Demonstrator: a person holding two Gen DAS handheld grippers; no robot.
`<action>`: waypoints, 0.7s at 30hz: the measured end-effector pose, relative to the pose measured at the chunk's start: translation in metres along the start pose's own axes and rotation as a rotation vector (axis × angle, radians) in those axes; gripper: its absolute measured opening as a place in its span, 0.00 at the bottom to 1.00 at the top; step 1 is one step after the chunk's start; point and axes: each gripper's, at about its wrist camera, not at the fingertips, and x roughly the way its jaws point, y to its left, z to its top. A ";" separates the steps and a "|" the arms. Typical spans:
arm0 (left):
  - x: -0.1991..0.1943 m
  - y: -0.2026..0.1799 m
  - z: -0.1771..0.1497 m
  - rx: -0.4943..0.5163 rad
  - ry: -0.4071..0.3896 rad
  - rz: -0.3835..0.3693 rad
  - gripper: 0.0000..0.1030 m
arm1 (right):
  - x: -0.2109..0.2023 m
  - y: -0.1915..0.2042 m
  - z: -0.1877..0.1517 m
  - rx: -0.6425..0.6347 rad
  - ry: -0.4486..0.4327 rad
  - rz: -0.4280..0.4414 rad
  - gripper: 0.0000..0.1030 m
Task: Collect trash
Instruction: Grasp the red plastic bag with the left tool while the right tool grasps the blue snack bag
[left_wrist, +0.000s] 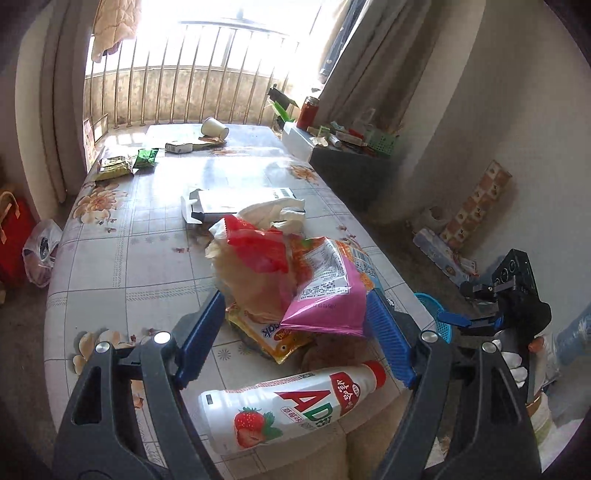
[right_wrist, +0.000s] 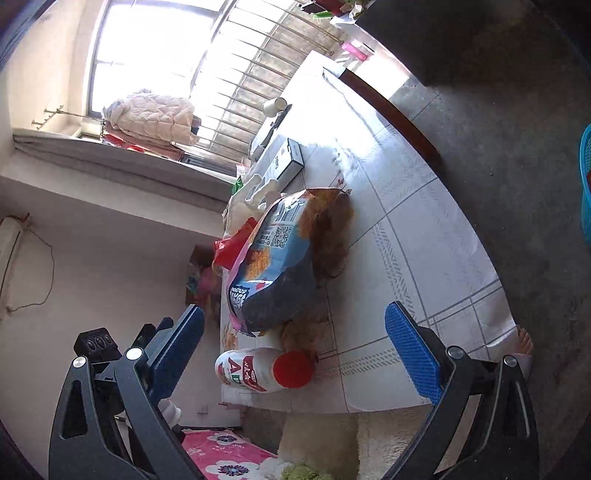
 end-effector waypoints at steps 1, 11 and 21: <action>0.001 0.008 -0.003 -0.016 0.003 0.002 0.72 | 0.011 0.005 0.004 0.004 0.019 -0.007 0.93; 0.054 0.049 0.031 -0.055 0.086 -0.026 0.72 | 0.077 0.016 0.046 0.102 0.072 -0.078 0.93; 0.117 0.057 0.062 -0.113 0.132 -0.048 0.54 | 0.101 0.015 0.050 0.143 0.115 -0.076 0.93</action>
